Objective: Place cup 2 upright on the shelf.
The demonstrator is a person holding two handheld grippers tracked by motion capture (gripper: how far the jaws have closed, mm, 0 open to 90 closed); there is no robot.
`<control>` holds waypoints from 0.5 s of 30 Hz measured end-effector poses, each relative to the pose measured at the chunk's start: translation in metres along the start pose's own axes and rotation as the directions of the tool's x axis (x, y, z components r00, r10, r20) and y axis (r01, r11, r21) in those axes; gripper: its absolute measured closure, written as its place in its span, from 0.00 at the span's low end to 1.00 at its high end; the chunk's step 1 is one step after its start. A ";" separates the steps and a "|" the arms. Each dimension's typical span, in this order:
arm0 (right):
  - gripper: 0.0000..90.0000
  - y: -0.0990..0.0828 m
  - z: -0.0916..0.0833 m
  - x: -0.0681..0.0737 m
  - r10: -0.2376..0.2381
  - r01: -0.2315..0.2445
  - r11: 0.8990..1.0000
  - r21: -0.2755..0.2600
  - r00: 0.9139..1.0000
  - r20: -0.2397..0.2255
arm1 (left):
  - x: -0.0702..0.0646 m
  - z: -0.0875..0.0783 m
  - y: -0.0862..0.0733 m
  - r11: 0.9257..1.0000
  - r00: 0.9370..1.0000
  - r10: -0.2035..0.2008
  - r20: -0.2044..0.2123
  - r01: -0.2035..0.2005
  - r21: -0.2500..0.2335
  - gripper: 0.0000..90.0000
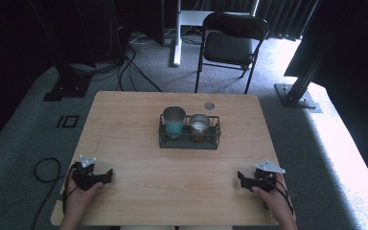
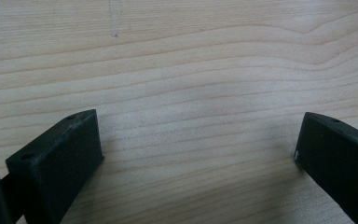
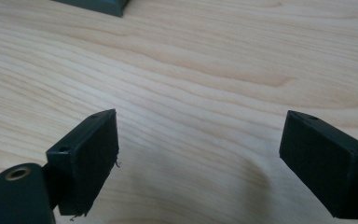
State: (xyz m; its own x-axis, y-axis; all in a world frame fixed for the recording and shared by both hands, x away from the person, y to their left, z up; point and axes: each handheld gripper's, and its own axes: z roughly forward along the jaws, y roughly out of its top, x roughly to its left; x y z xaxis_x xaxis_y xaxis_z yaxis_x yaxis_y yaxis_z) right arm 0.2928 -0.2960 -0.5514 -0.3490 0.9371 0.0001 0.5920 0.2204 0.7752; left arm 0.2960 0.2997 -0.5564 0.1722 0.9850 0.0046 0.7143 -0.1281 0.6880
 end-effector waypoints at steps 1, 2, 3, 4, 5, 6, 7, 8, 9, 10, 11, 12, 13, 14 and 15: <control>0.13 -0.001 0.000 -0.001 -0.001 0.001 1.000 0.004 1.000 -0.001 | 0.000 0.000 0.000 1.000 1.000 0.000 0.000 0.000 0.000 0.01; 0.13 -0.002 -0.001 -0.001 0.003 -0.003 1.000 0.007 1.000 0.001 | 0.000 0.000 0.000 1.000 1.000 0.000 0.000 0.000 0.000 0.01; 0.13 -0.003 -0.001 -0.002 0.006 -0.006 1.000 0.008 1.000 0.002 | 0.000 0.000 0.000 1.000 1.000 0.000 0.000 0.000 0.000 0.01; 0.13 -0.004 -0.002 -0.002 0.003 -0.003 1.000 0.016 1.000 0.002 | 0.000 0.000 0.000 1.000 1.000 -0.001 0.000 0.001 0.000 0.01; 0.13 -0.005 -0.002 -0.003 -0.005 0.005 1.000 0.023 1.000 0.002 | 0.000 0.000 0.000 1.000 1.000 0.000 0.000 0.000 0.000 0.01; 0.13 -0.006 -0.002 -0.003 0.000 0.000 1.000 0.028 1.000 0.003 | 0.000 0.000 0.000 1.000 1.000 0.000 0.000 0.000 0.000 0.01; 0.13 -0.006 -0.003 -0.004 0.008 -0.008 0.999 0.033 1.000 0.004 | 0.000 0.000 0.000 1.000 1.000 0.000 0.000 0.000 0.000 0.01; 0.13 -0.007 -0.003 -0.005 0.008 -0.008 0.999 0.034 1.000 0.006 | 0.000 0.000 0.000 1.000 1.000 0.000 0.000 0.000 0.000 0.01; 0.13 -0.007 -0.004 -0.006 0.006 -0.007 0.999 0.036 1.000 0.009 | 0.000 0.000 0.000 1.000 1.000 0.000 0.000 0.000 0.000 0.01; 0.13 -0.007 -0.005 -0.007 0.008 -0.009 0.999 0.037 1.000 0.015 | 0.000 0.000 0.000 1.000 1.000 0.000 0.000 0.000 0.000 0.01; 0.13 -0.008 -0.005 -0.008 0.012 -0.013 0.999 0.036 1.000 0.017 | 0.000 0.000 0.000 1.000 1.000 0.000 0.000 0.000 0.000 0.01; 0.13 -0.009 -0.005 -0.009 0.017 -0.018 0.999 0.038 1.000 0.021 | 0.000 0.000 0.000 1.000 1.000 0.000 0.000 0.000 0.000 0.01; 0.13 -0.010 -0.005 -0.009 0.019 -0.020 0.999 0.042 1.000 0.025 | 0.000 0.000 0.000 1.000 1.000 0.000 0.000 0.000 0.000 0.01; 0.13 -0.011 -0.004 -0.010 0.023 -0.024 0.998 0.052 0.999 0.025 | 0.000 0.000 0.000 1.000 1.000 -0.001 0.000 0.001 0.000 0.01; 0.13 -0.011 -0.004 -0.010 0.025 -0.026 0.998 0.061 0.999 0.023 | 0.000 0.000 0.000 1.000 1.000 0.000 0.000 0.000 0.000 0.01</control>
State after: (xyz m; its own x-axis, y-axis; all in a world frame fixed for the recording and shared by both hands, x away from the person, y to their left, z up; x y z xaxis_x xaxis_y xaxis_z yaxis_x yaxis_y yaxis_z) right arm 0.2868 -0.3094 -0.5577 -0.3171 0.9484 0.0045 0.6442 0.2119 0.7349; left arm 0.2960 0.2997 -0.5564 0.1722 0.9850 0.0043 0.7143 -0.1279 0.6880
